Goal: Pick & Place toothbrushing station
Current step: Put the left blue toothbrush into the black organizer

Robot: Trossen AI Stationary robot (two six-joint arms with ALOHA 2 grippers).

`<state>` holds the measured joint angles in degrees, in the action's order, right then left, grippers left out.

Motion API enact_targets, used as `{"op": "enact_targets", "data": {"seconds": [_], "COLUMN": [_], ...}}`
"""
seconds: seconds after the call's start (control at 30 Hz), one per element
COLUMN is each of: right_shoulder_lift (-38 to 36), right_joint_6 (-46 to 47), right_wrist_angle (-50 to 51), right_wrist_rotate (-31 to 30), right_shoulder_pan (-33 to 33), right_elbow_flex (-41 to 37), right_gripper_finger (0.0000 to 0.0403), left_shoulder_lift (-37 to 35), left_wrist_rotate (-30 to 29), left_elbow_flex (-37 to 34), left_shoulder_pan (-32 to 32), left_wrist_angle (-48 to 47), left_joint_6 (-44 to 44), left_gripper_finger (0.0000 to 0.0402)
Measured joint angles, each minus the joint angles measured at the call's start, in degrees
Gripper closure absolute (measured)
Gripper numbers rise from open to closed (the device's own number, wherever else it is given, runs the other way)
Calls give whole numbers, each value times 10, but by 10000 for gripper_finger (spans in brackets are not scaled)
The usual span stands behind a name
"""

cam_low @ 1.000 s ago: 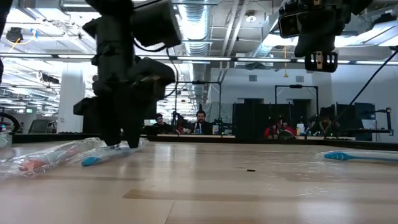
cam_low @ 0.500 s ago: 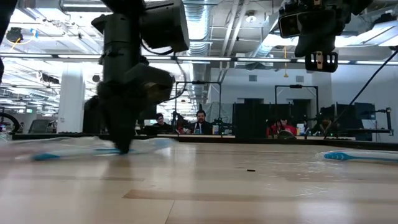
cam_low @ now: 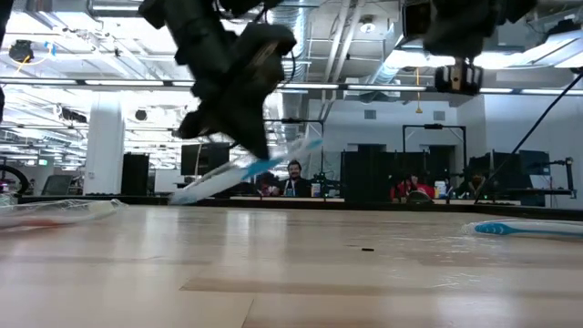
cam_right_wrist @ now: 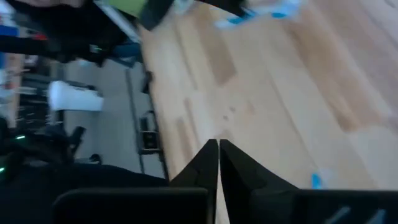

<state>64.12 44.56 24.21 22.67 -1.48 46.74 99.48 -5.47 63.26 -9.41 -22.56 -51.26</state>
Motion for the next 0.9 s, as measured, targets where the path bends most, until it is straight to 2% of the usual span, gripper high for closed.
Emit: {"op": "enact_targets", "data": {"seconds": [0.27,0.53,0.7,0.9], "right_shoulder_lift": [-1,-2,-17,-39], "right_joint_6": [8,20,20,20], "right_wrist_angle": [-125,-187,-206,-218], "right_wrist_rotate": [28,30,29,-16], "right_shoulder_pan": [0,-3,-13,-16], "right_elbow_flex": [0,0,0,0], "right_gripper_finger": [322,256,234,227], "left_shoulder_lift": [-28,-28,-46,-81], "left_wrist_rotate": [-42,-63,-98,-129], "left_elbow_flex": [0,1,0,-2], "left_shoulder_pan": [2,4,5,8], "left_wrist_angle": [128,231,266,309], "left_joint_6": [15,14,13,21], "left_gripper_finger": [401,401,401,401]}}
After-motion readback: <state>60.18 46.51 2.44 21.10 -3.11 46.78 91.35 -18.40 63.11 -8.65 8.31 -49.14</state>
